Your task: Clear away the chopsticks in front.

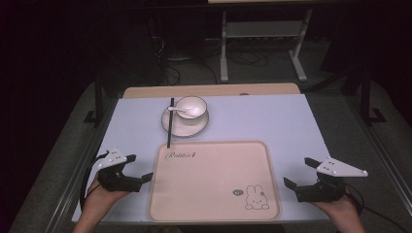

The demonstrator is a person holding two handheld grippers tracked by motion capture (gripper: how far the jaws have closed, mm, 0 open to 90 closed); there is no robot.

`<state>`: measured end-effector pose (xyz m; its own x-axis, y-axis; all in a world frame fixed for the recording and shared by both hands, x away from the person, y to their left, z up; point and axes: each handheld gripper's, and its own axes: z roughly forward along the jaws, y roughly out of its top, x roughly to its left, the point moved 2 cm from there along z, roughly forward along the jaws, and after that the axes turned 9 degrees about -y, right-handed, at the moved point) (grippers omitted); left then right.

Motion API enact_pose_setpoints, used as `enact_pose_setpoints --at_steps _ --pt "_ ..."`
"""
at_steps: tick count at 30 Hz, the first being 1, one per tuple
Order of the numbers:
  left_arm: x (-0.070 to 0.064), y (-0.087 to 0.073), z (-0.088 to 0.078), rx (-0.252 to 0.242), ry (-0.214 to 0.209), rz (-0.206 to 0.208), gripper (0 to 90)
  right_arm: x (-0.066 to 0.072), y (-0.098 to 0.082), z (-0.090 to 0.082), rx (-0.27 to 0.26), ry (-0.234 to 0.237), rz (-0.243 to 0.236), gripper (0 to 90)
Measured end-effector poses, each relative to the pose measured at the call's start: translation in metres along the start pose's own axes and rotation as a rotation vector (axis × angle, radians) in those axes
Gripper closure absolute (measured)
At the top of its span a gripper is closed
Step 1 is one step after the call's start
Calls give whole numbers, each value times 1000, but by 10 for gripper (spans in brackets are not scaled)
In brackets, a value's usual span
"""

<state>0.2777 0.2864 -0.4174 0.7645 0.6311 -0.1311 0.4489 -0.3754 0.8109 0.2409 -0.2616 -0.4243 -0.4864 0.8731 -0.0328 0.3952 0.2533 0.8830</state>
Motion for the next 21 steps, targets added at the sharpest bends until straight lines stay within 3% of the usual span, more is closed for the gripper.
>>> enact_pose_setpoints --at_steps 21 --pt "15 25 16 4 7 5 59 0 1 5 6 8 -4 0"
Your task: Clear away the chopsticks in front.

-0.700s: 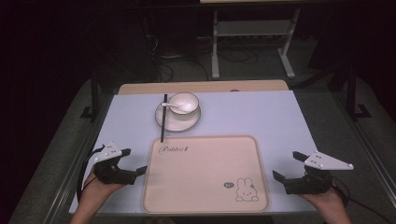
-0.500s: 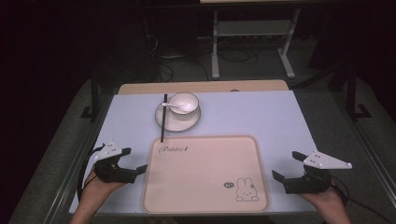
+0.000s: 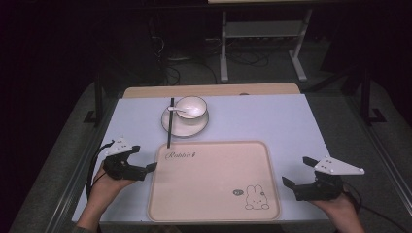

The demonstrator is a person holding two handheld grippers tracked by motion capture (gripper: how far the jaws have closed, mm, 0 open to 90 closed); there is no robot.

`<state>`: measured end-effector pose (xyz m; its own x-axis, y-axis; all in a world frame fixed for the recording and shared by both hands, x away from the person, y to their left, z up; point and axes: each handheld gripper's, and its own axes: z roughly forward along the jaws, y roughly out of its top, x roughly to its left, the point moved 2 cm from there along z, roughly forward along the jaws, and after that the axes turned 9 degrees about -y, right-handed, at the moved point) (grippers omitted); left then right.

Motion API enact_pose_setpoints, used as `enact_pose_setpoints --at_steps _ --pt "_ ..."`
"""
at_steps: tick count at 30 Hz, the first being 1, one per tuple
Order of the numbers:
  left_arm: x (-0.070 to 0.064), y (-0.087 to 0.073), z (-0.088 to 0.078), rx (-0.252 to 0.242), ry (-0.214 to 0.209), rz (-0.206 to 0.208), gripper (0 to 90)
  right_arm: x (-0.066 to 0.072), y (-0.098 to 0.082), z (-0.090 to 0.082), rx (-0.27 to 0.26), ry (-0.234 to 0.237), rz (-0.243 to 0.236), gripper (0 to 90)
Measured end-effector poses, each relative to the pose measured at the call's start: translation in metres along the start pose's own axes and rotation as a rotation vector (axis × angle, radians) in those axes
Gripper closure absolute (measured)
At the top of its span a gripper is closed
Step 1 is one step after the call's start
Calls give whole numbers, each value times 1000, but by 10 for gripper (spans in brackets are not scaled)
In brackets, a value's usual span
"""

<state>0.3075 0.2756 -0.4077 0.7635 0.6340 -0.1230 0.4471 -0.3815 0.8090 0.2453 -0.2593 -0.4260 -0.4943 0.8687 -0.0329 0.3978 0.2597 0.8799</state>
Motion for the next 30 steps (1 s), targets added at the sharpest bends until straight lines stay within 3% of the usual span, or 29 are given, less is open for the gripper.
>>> enact_pose_setpoints --at_steps 19,30 --pt "16 25 23 18 18 7 59 -1 0 0 -3 0 -5 0" --pt "36 47 44 21 29 1 62 -1 0 1 -1 -1 -2 0"
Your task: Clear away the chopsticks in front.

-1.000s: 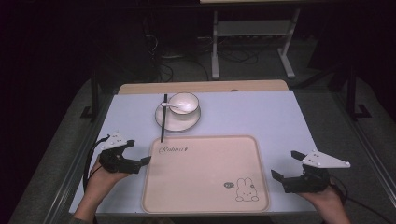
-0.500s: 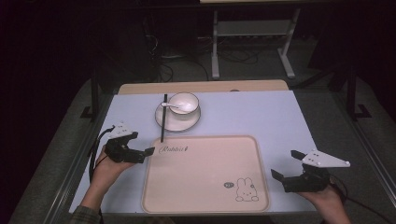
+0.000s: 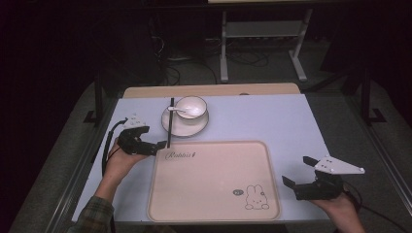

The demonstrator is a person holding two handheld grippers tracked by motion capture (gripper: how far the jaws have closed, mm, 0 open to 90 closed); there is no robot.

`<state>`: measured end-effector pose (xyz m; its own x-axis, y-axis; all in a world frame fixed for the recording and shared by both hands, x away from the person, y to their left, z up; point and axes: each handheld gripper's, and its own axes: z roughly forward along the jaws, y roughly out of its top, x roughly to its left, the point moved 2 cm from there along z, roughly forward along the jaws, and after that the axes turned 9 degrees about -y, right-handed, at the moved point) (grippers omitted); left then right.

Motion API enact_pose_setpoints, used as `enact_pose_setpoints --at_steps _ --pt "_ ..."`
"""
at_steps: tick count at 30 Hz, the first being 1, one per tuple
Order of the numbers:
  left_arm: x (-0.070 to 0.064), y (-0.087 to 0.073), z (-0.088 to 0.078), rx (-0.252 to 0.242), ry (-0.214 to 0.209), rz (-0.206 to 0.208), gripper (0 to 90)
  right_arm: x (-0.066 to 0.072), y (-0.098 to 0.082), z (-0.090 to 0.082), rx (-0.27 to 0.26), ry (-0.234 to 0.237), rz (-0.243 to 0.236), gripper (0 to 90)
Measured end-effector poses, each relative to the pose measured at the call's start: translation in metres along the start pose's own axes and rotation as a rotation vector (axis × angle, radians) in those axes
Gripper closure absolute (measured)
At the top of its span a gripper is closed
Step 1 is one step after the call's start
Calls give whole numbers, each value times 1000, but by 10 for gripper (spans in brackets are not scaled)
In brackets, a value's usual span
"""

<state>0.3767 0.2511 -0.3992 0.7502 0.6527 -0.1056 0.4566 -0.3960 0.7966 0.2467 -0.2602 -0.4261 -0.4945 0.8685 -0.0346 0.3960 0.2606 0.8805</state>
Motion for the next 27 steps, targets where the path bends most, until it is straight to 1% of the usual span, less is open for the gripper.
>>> enact_pose_setpoints --at_steps 3,4,5,6,9,10,11,13,15,16,17,18,19,20,21,22,23,24,25,26,27 --pt "5 5 6 8 2 -1 65 0 0 0 -2 -1 1 0" --pt "5 5 6 8 2 -1 81 0 0 0 -2 -1 1 0" --pt "8 7 10 15 12 -2 84 -1 0 -1 -2 -1 2 0" --pt "8 7 10 15 12 -2 84 -1 0 -1 -1 0 2 0" --pt "14 13 18 22 19 -4 87 -1 0 0 -2 0 2 0" --pt "14 13 18 22 19 -4 104 -1 0 0 -2 0 2 0" --pt "16 15 23 31 30 -1 135 -1 0 0 -3 1 0 0" --pt "19 17 27 41 36 -7 143 -1 0 0 -3 2 1 0" --pt "21 18 29 43 37 -11 183 -1 0 0 -3 2 3 0" --pt "22 19 31 44 40 -12 183 -1 0 0 -3 2 3 0" --pt "24 21 33 38 46 -9 213 -1 -1 0 -3 2 4 0" --pt "25 21 35 34 52 -6 282 -1 -1 -1 -5 1 7 0" --pt "27 22 37 35 57 -8 308 -1 -1 -1 -7 0 10 0" --pt "29 22 40 44 64 -6 308 -1 -1 -1 -7 0 10 0" --pt "34 23 45 55 65 -19 344 -2 -1 -1 -8 0 13 0" --pt "34 23 45 55 65 -19 360 -2 -1 -1 -8 0 14 0" --pt "36 23 48 55 64 -29 380 -2 -1 -1 -8 0 13 0" --pt "37 23 51 62 64 -31 380 -2 -1 -1 -8 0 13 0" --pt "39 24 53 67 63 -37 402 -2 -1 -1 -9 0 13 0" --pt "42 25 58 74 61 -48 442 -2 -1 -1 -8 1 14 0" --pt "44 25 61 81 61 -52 459 -2 -2 0 -7 2 15 0"
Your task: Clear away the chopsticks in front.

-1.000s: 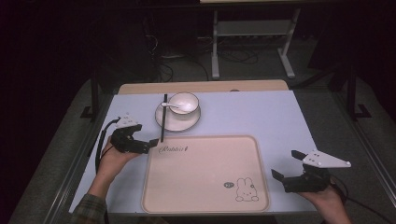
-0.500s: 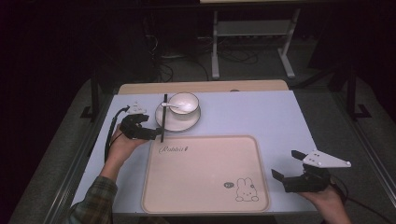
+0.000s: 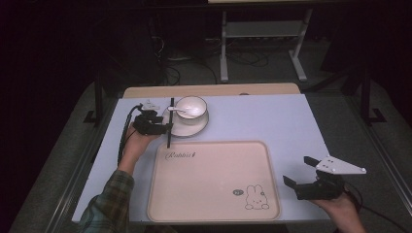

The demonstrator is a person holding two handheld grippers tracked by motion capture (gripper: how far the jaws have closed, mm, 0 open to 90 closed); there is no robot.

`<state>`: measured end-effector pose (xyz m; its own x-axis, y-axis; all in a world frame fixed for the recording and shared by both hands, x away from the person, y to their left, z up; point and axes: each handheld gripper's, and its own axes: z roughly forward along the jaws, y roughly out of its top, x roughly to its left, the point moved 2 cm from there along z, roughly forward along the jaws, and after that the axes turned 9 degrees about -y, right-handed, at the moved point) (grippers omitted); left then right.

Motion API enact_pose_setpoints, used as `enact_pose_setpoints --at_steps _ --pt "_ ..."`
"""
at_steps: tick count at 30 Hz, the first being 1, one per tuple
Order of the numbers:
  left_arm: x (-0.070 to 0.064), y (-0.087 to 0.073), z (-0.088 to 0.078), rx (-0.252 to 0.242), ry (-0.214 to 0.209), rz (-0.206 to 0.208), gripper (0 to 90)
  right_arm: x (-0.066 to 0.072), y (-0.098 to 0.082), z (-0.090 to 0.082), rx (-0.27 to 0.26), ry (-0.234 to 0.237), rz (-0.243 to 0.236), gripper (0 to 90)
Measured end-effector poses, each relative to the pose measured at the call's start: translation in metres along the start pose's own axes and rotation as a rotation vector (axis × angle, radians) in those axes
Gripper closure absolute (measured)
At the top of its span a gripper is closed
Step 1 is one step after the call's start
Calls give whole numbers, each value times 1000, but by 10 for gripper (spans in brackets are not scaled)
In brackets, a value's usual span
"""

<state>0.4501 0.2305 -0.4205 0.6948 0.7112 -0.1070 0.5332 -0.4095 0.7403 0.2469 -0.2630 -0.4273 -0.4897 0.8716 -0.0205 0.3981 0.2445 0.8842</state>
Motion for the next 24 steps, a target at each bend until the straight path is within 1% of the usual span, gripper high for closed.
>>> enact_pose_setpoints --at_steps 1,2,3,4,6,7,16,24 --pt "2 0 2 17 3 -4 472 0 0 0 0 0 1 0" --pt "2 0 2 17 3 -4 487 0 0 0 0 0 1 0" --pt "3 1 6 21 0 -10 487 0 0 0 0 0 2 0" --pt "4 1 10 27 0 -20 514 -1 0 0 -1 0 1 0" --pt "5 1 12 36 0 -19 529 -1 0 0 0 1 1 0" --pt "6 1 15 55 8 -20 535 -1 0 0 1 1 3 0" --pt "6 0 20 69 7 -31 599 -1 0 0 -2 3 8 0" --pt "8 4 24 67 16 -39 618 -2 -1 0 -4 6 15 0"
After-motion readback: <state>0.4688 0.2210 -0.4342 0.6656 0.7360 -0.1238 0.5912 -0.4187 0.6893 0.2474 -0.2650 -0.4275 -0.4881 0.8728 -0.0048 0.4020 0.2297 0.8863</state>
